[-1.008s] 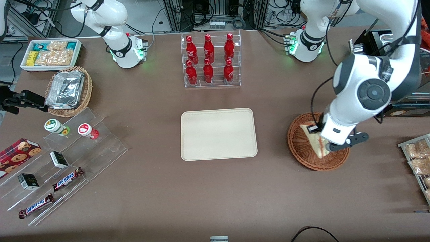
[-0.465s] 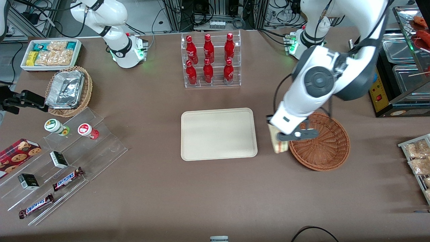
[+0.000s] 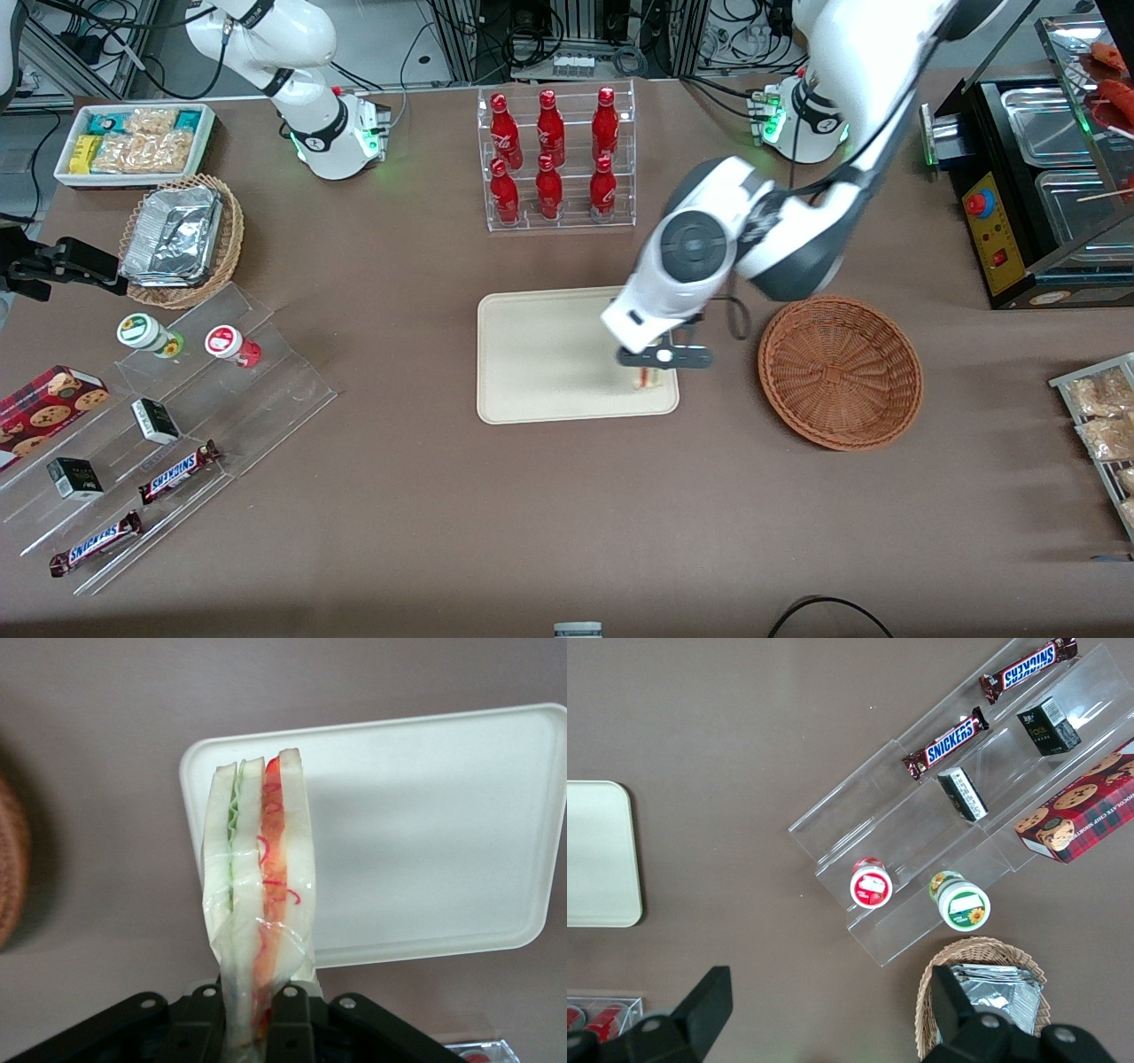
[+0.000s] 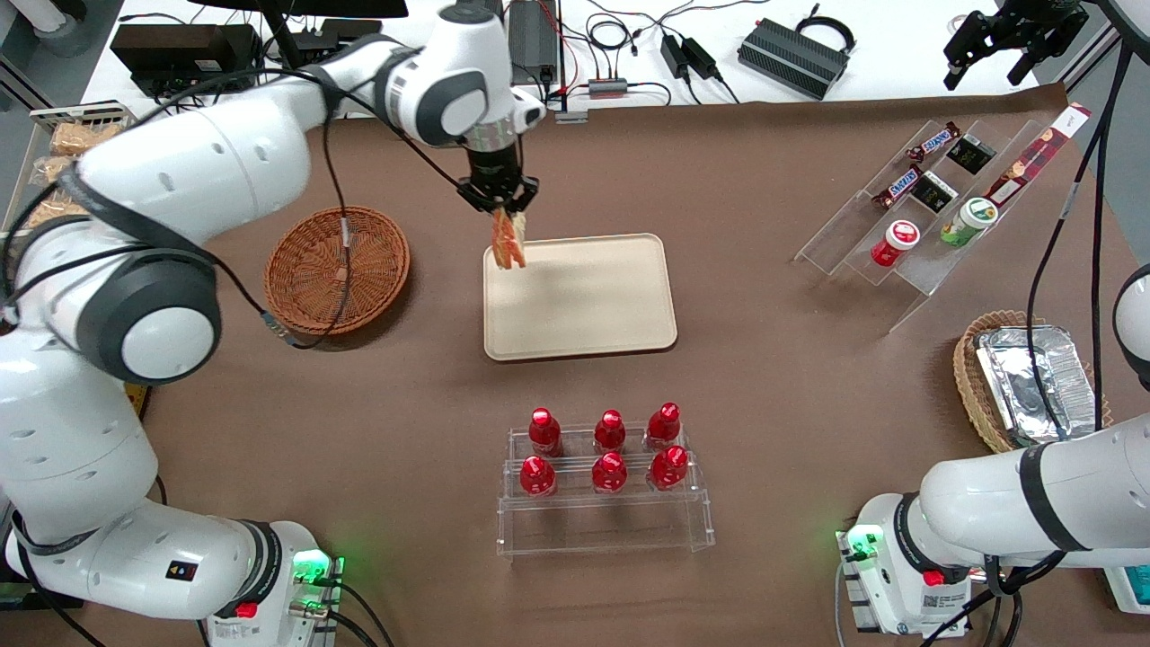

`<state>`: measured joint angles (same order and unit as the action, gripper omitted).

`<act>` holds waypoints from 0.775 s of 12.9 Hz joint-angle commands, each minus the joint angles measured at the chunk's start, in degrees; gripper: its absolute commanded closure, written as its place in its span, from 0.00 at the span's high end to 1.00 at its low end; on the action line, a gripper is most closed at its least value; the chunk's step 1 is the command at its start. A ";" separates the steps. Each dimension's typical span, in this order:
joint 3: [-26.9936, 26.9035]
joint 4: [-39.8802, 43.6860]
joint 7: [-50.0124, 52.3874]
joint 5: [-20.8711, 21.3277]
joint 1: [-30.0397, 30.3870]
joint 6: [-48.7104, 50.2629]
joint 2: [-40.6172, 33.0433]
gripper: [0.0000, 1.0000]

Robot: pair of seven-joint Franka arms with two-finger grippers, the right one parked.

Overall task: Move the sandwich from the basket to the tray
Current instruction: 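Carry the held sandwich over the cream tray with the left gripper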

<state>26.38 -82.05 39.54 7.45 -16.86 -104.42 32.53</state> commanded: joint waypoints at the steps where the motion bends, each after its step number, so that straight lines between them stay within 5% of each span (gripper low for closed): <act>1: 0.07 5.06 5.18 3.88 -4.22 -2.00 5.78 0.00; 10: -0.02 4.97 17.06 13.20 -12.49 -10.45 15.37 0.00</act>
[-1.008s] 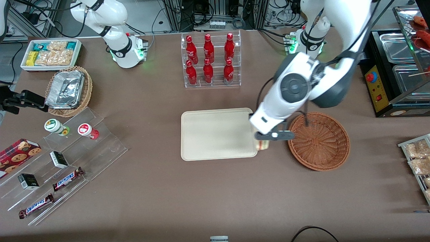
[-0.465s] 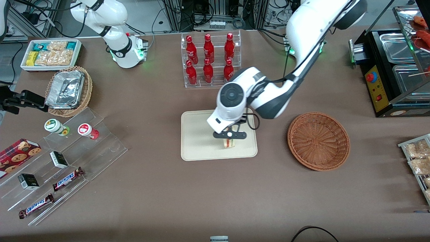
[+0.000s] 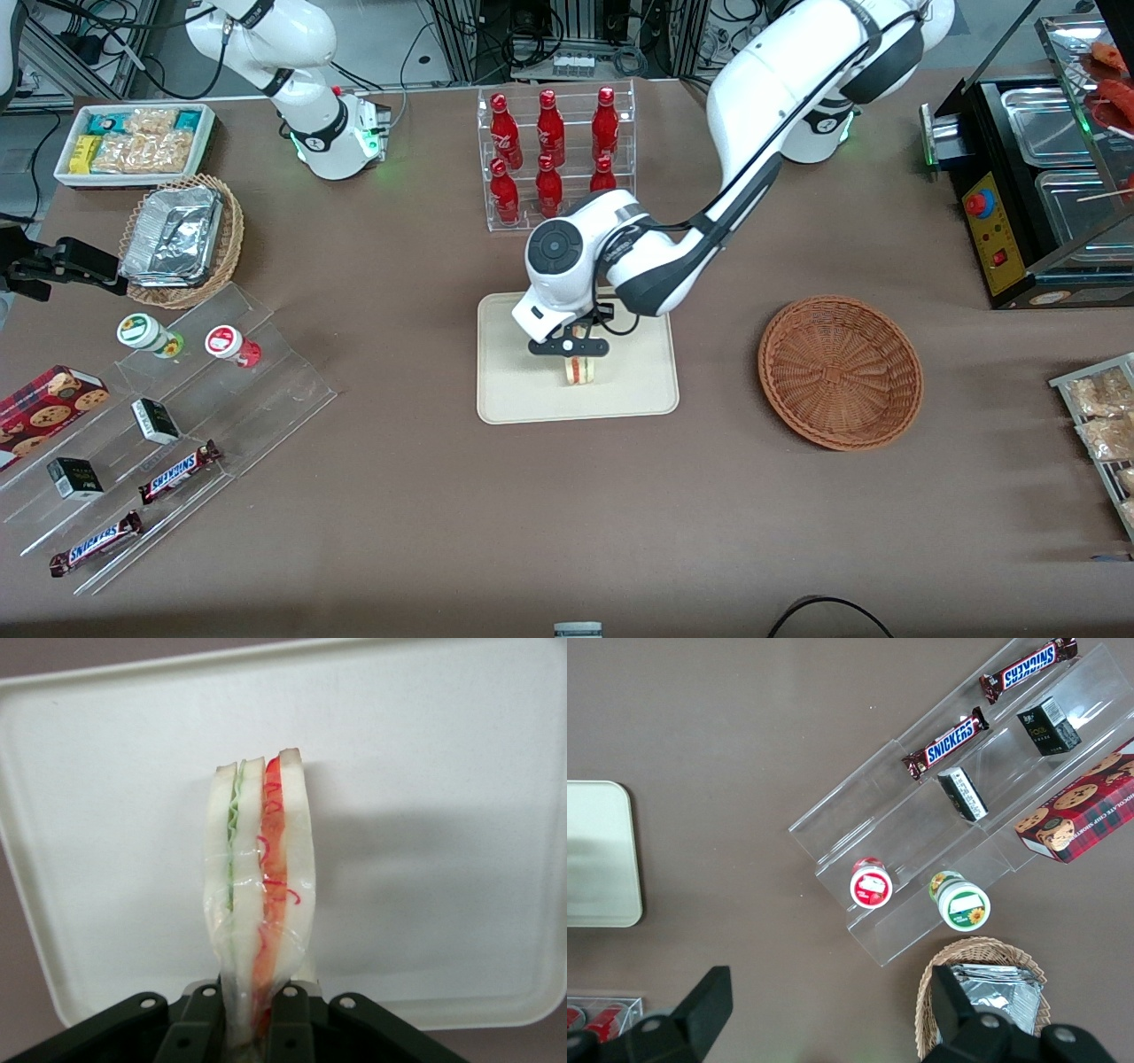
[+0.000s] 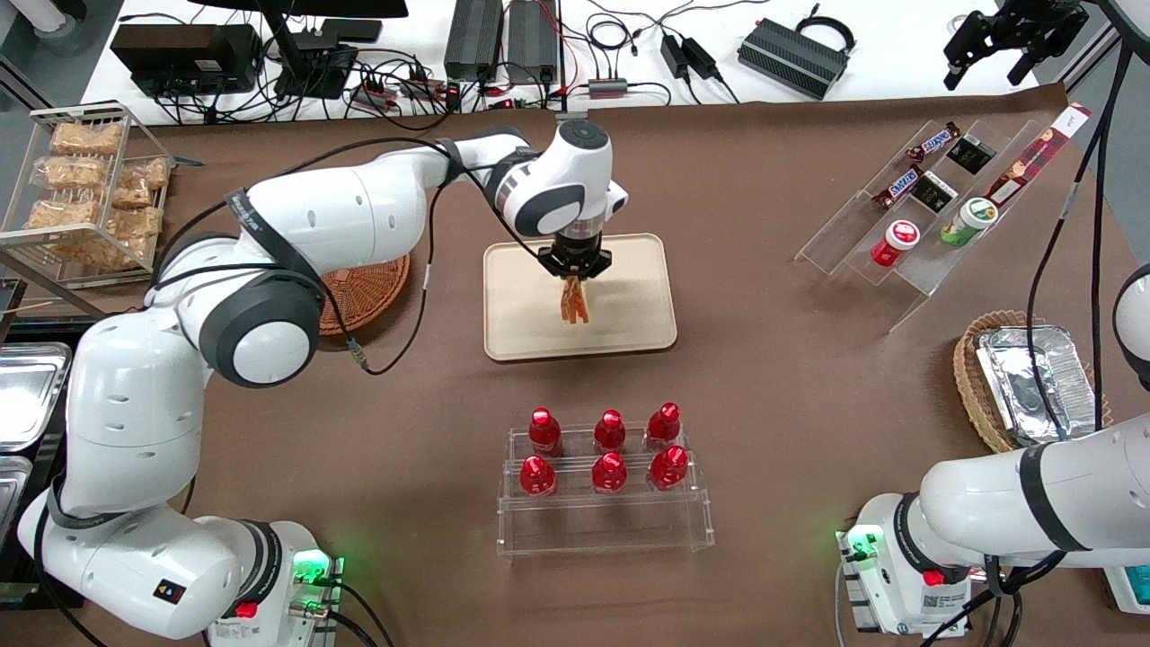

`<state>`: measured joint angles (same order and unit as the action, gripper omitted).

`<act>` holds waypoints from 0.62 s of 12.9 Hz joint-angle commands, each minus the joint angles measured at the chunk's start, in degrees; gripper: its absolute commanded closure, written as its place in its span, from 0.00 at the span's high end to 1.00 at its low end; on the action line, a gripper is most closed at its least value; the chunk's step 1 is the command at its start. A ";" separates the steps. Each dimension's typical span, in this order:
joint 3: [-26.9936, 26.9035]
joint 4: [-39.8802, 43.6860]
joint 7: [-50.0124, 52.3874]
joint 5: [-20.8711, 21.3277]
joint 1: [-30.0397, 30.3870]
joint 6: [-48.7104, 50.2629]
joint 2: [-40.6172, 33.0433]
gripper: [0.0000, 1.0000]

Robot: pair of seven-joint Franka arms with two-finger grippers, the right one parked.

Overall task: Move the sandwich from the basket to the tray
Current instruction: 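Carry the held sandwich over the cream tray with the left gripper, then lower the sandwich onto the tray and open the left gripper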

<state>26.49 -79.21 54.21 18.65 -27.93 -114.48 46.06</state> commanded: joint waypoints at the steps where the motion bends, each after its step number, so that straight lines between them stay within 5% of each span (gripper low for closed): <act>1: -0.21 1.87 2.74 2.17 -1.52 -0.83 2.01 0.00; 3: -0.21 1.86 2.92 2.61 -1.87 -1.09 2.28 0.02; 4: -0.21 1.86 2.92 2.96 -1.87 -1.09 2.54 0.28; 5: -0.21 1.86 2.75 3.23 -1.87 -1.18 2.72 0.86; 6: -0.21 1.69 2.83 4.62 -1.96 -1.36 2.72 1.00; 8: -0.21 1.77 2.83 4.90 -1.96 -1.27 2.46 1.00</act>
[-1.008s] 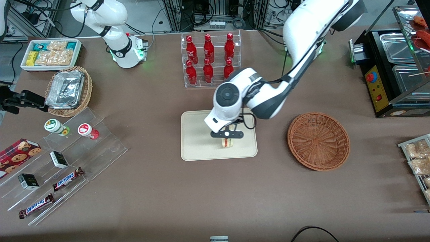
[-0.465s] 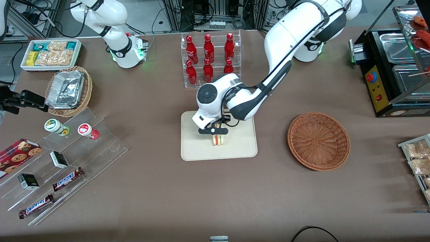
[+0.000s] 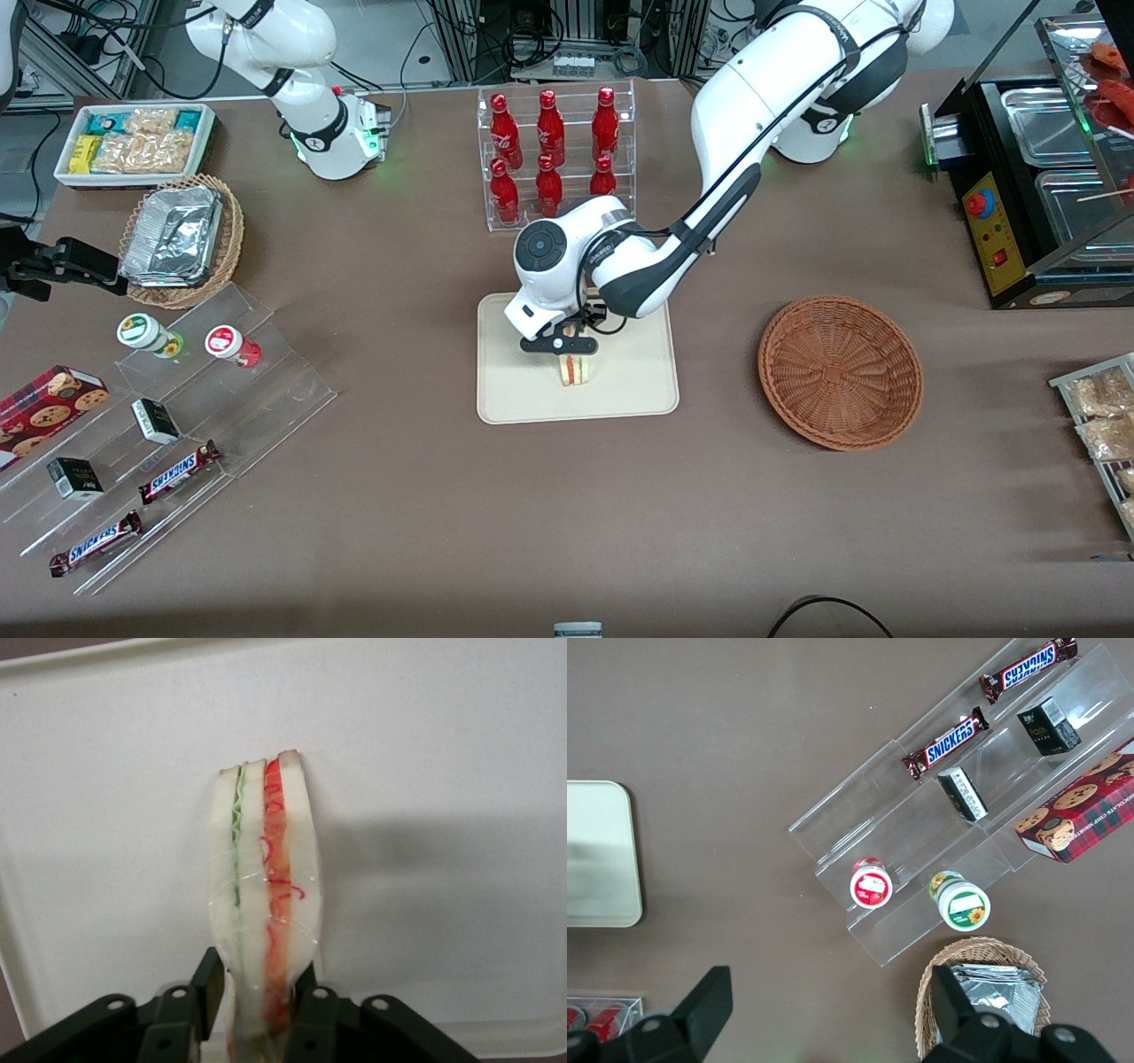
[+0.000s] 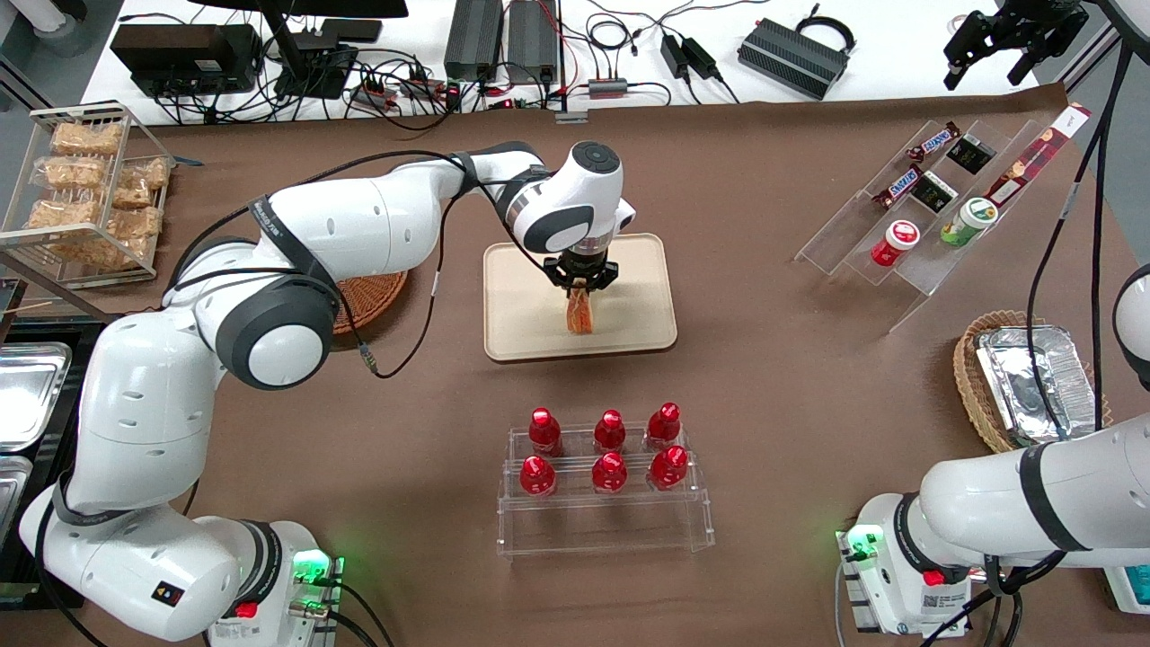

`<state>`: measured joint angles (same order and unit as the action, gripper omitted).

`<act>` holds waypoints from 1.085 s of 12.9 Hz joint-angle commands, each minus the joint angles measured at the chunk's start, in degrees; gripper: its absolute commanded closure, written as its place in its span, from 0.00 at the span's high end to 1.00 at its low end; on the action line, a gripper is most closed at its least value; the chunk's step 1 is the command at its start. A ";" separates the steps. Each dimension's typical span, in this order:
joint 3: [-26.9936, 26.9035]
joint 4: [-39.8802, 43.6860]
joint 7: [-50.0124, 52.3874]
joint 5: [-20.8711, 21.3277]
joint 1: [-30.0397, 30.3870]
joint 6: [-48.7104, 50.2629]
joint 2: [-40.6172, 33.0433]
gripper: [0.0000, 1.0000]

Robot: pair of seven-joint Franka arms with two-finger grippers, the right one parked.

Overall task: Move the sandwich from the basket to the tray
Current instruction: 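Lower the sandwich onto the tray and open the left gripper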

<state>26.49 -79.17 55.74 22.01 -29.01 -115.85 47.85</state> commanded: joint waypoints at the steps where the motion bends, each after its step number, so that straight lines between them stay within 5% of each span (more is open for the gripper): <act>1: -0.21 1.74 1.39 1.46 -0.69 0.44 0.31 1.00; 7: 0.05 2.10 6.21 0.67 3.25 5.36 -6.52 1.00; 14: 0.06 1.39 -0.07 -9.34 12.65 18.97 -21.38 1.00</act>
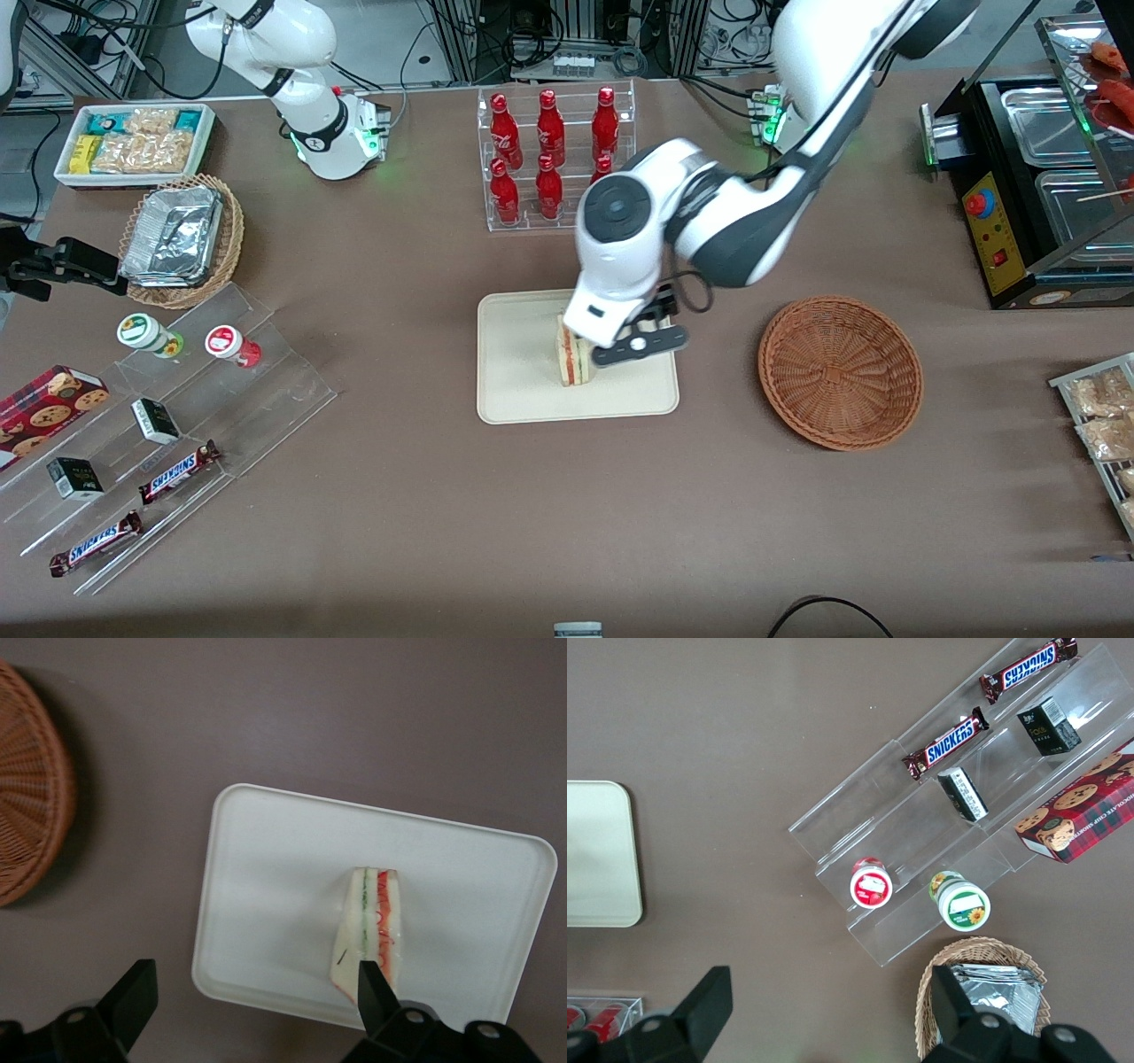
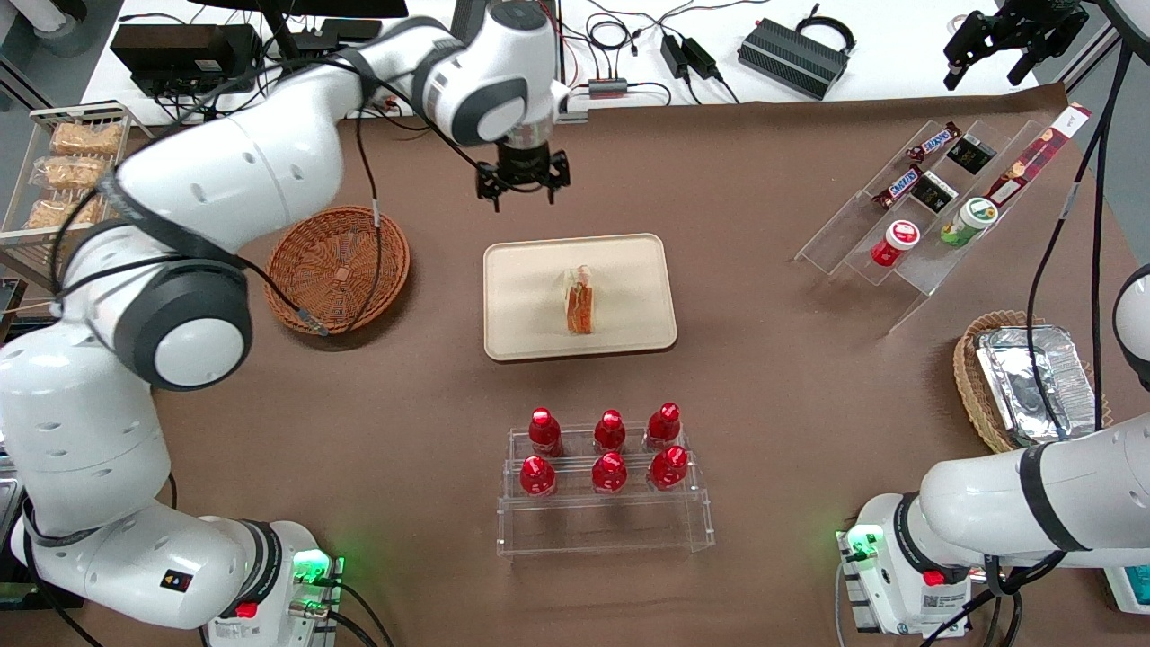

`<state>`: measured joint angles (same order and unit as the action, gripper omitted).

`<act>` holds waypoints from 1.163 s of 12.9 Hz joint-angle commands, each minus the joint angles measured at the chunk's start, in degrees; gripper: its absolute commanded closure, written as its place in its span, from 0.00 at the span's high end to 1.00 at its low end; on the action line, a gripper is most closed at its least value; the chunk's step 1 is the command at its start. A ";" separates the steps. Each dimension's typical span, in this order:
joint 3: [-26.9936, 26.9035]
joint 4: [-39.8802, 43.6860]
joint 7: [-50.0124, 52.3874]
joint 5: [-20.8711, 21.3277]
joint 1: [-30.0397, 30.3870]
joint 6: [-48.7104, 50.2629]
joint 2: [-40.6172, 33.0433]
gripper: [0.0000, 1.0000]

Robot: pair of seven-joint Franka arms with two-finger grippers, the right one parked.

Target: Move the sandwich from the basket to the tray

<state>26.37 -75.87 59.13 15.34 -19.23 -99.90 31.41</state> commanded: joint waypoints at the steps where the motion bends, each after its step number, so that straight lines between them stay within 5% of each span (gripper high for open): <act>1: 0.18 -1.92 -5.67 -4.43 4.79 5.91 -7.13 1.00; 13: -0.26 -5.68 -23.07 -9.10 18.78 17.89 -22.25 1.00; 15: -4.02 -7.19 -27.73 -11.11 18.62 18.07 -25.16 1.00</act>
<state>25.19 -79.19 35.80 6.73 -1.28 -82.14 11.31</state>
